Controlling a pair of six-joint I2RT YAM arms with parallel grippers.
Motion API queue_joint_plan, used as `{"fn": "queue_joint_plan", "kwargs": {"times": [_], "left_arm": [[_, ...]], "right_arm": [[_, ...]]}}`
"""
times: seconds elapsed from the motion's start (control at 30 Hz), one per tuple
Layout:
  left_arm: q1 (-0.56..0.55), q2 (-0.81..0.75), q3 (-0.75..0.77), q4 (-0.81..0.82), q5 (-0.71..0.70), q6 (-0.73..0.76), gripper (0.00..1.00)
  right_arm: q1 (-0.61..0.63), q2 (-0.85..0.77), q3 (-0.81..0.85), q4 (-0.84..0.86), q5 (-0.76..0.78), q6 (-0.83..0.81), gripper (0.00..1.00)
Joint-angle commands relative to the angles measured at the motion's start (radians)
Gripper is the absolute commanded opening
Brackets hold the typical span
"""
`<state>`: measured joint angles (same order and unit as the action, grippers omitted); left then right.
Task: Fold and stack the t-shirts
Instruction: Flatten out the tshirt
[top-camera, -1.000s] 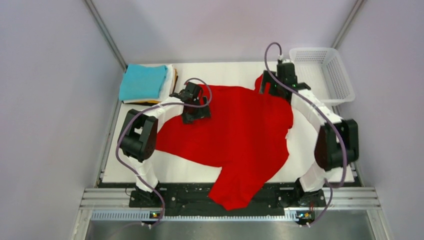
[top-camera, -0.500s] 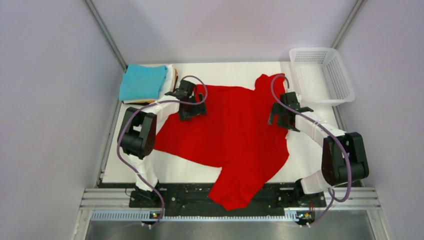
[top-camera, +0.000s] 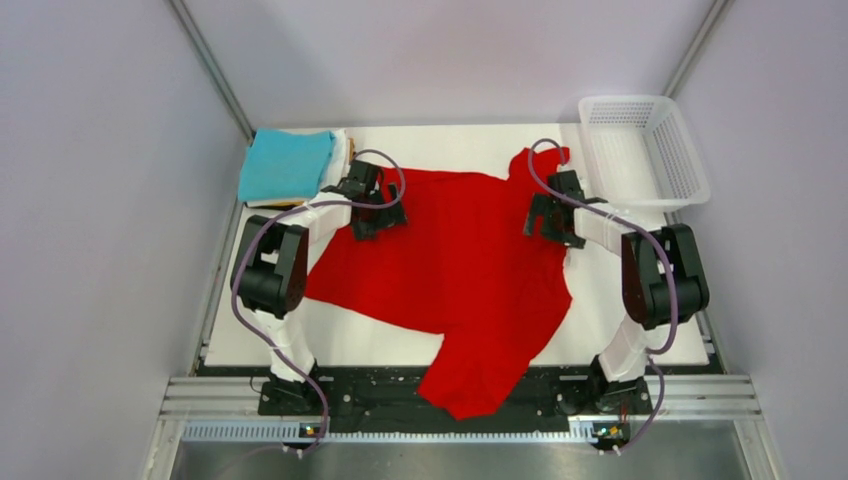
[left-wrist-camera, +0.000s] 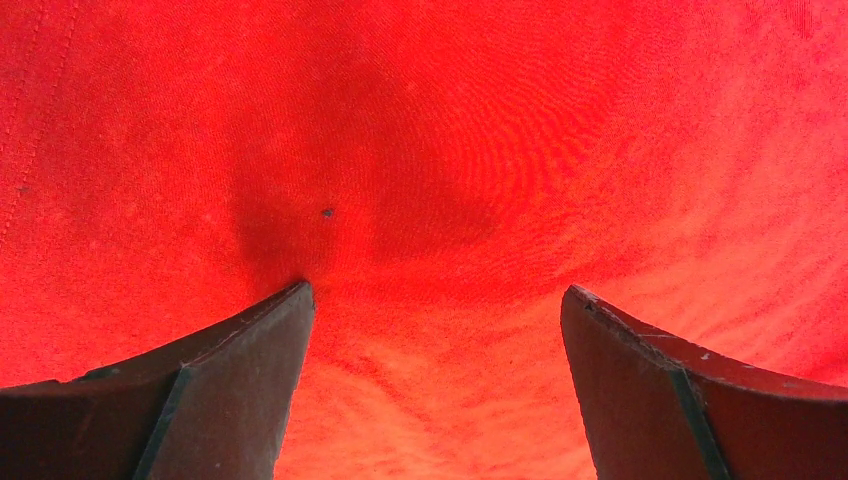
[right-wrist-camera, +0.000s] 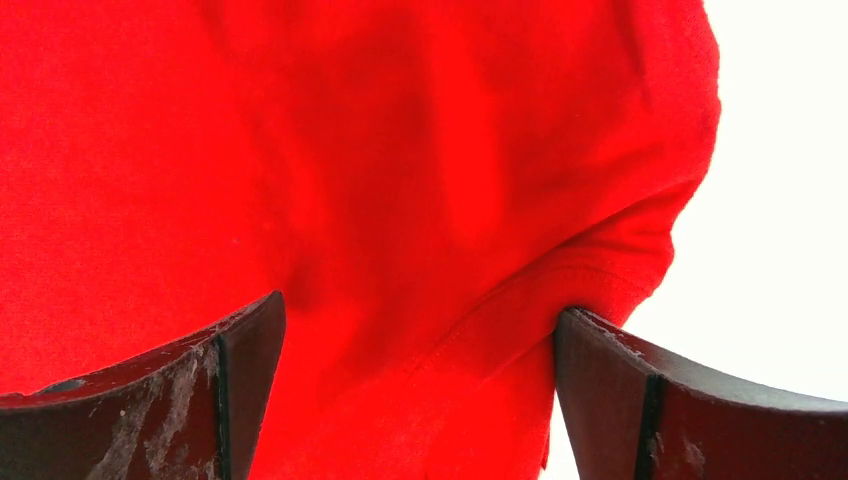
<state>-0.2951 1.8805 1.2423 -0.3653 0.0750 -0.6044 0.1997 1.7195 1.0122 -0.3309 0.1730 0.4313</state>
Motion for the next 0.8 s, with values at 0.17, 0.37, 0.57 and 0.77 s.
{"fn": "queue_joint_plan", "kwargs": {"times": [0.17, 0.37, 0.57, 0.77], "left_arm": [[0.016, 0.002, -0.025, -0.037, -0.081, -0.022, 0.99], [0.026, 0.011, -0.013, -0.059, -0.114, -0.017, 0.99], [0.033, 0.012, -0.012, -0.064, -0.118, -0.011, 0.99], [0.033, -0.010, -0.011, -0.044, -0.023, 0.006, 0.99]], "right_arm": [[-0.046, 0.055, 0.007, -0.102, 0.159, 0.070, 0.98], [-0.103, -0.047, -0.047, -0.189, 0.284, 0.068, 0.99], [-0.154, -0.089, -0.049, -0.176, 0.300, 0.021, 0.99], [-0.150, -0.202, -0.060, -0.102, 0.025, -0.099, 0.99]]}}
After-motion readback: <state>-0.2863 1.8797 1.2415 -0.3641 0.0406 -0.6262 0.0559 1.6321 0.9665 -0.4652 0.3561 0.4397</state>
